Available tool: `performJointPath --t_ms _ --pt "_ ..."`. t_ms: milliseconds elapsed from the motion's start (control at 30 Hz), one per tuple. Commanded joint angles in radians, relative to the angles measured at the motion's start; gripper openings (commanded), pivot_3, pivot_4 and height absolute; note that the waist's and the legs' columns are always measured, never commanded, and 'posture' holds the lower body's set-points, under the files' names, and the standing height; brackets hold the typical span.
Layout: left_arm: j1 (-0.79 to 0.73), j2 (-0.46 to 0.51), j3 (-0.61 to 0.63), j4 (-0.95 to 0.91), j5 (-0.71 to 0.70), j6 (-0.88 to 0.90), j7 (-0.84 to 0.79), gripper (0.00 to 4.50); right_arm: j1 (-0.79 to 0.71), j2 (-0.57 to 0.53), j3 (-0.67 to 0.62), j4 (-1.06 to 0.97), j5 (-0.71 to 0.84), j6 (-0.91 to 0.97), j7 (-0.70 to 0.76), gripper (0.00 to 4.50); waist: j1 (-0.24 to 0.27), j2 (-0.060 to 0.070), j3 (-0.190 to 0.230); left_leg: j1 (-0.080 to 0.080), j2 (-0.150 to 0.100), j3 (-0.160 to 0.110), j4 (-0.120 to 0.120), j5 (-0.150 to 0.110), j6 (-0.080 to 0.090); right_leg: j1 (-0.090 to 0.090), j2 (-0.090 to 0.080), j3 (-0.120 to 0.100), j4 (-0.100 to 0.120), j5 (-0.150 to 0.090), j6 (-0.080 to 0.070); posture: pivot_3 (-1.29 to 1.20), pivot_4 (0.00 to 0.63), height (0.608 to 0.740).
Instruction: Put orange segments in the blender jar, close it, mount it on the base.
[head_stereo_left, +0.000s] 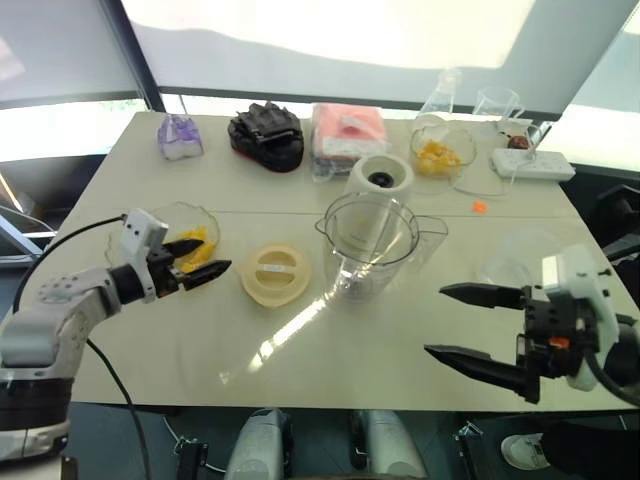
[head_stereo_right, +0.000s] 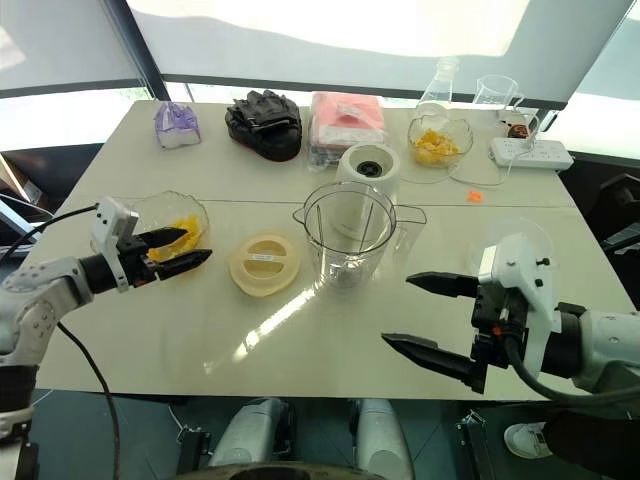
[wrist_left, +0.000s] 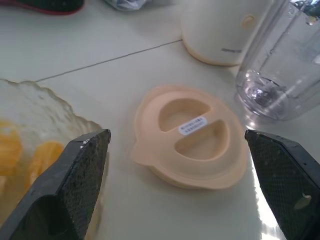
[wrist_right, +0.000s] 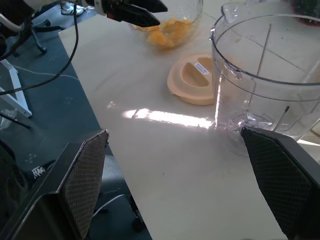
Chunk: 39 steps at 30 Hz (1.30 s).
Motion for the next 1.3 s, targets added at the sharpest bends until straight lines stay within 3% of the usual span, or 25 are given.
performJointPath --t_ms 33,100,300,433,700,1000,1300 --pt "-0.060 0.070 0.009 0.052 0.054 -0.057 -0.039 4.50 -0.022 -0.039 -0.035 -0.009 0.065 -0.005 -0.026 4.47 0.000 0.000 0.000 0.000 0.000 0.000 0.000 0.000 0.000 0.000 0.000 0.000 0.000 0.000 0.000 0.00 0.150 0.740" --pt "-0.092 0.109 -0.007 0.120 0.102 -0.091 -0.054 4.50 -0.037 -0.061 -0.041 -0.008 0.096 -0.007 -0.040 4.47 -0.002 0.000 0.000 -0.001 0.000 0.000 0.000 0.000 0.000 -0.001 0.000 0.000 0.000 0.000 0.000 0.00 0.150 0.740" --pt "-0.294 0.166 -0.202 0.512 0.422 -0.308 0.008 4.50 -0.111 -0.111 -0.011 0.003 0.161 -0.026 -0.098 4.47 0.003 -0.001 0.000 -0.001 0.001 -0.002 -0.001 0.000 0.000 -0.001 0.000 -0.004 0.000 0.000 0.000 0.00 0.150 0.740" --pt "-0.418 0.131 -0.333 0.753 0.610 -0.451 0.084 4.50 -0.111 -0.090 0.028 -0.015 0.149 -0.036 -0.144 4.47 0.002 -0.003 0.000 -0.003 0.001 -0.003 -0.001 0.000 0.000 -0.001 -0.002 -0.006 -0.002 0.000 0.000 0.00 0.150 0.740" --pt "-0.587 0.033 -0.453 1.067 0.791 -0.670 0.151 4.50 -0.115 -0.075 0.056 -0.034 0.162 -0.061 -0.216 4.47 0.002 -0.005 0.001 -0.004 0.000 -0.003 -0.001 0.000 0.000 -0.001 -0.004 -0.007 -0.003 0.000 0.001 0.00 0.150 0.740" --pt "-0.668 -0.030 -0.526 1.244 0.915 -0.733 0.182 4.50 -0.113 -0.063 0.077 -0.049 0.157 -0.090 -0.268 4.47 0.003 -0.005 0.001 -0.002 0.001 -0.003 -0.001 0.000 0.000 0.000 -0.003 -0.008 0.000 0.001 0.001 0.00 0.150 0.740" --pt "-0.648 -0.020 -0.498 1.174 0.884 -0.725 0.036 4.50 -0.085 -0.046 0.073 -0.063 0.138 -0.108 -0.287 4.47 0.001 -0.005 0.000 -0.002 0.001 -0.003 0.000 0.000 0.000 0.001 -0.004 -0.008 0.001 0.001 0.001 0.00 0.150 0.740"
